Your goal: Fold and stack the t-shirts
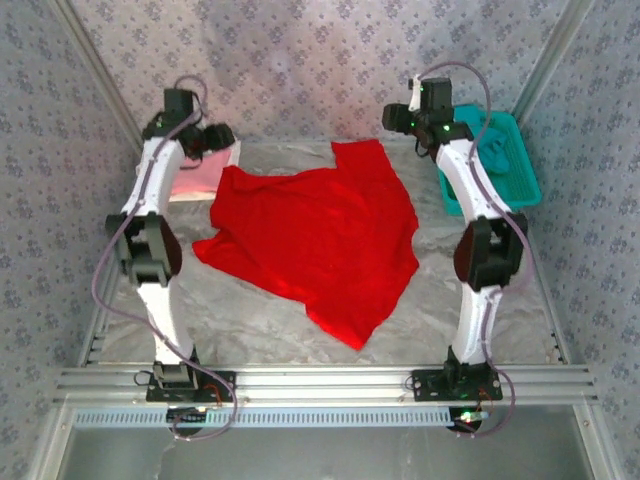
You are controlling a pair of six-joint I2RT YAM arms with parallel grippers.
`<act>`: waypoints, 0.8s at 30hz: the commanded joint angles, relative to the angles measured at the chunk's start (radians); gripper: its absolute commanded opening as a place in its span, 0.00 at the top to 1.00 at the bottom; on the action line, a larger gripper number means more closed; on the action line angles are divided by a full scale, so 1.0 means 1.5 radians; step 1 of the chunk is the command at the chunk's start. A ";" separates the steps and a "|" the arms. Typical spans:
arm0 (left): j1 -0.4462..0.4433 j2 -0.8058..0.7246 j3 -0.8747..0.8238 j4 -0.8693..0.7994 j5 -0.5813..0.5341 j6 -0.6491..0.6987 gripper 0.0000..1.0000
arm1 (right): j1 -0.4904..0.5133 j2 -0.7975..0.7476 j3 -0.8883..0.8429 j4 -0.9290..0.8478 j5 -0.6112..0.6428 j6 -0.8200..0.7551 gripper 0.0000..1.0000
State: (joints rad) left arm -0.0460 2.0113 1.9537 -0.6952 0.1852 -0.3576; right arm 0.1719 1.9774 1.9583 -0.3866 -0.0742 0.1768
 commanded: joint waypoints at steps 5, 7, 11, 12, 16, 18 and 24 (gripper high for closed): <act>0.020 -0.203 -0.431 0.103 -0.026 -0.079 0.46 | 0.058 -0.154 -0.342 -0.021 0.002 0.102 0.60; 0.025 -0.219 -0.482 0.075 -0.038 -0.082 0.46 | 0.079 -0.167 -0.394 -0.019 0.005 0.117 0.68; 0.040 -0.243 -0.576 0.072 -0.077 -0.096 0.44 | 0.092 -0.149 -0.436 -0.037 -0.012 0.157 0.77; 0.042 -0.251 -0.596 0.084 -0.082 -0.097 0.43 | 0.093 -0.146 -0.444 -0.035 -0.013 0.166 0.78; 0.055 -0.269 -0.642 0.114 -0.117 -0.102 0.62 | 0.099 -0.142 -0.486 -0.007 0.005 0.186 0.81; 0.077 -0.278 -0.662 0.126 -0.118 -0.111 0.65 | 0.095 -0.124 -0.494 -0.005 -0.013 0.196 0.83; 0.123 -0.322 -0.705 0.182 -0.084 -0.117 1.00 | 0.088 -0.092 -0.550 0.031 -0.013 0.232 0.85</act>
State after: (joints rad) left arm 0.1230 1.5692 0.9035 -0.4763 0.0376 -0.5255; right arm 0.3157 1.8118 1.1721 -0.3595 -0.0940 0.4667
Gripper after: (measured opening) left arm 0.044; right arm 0.151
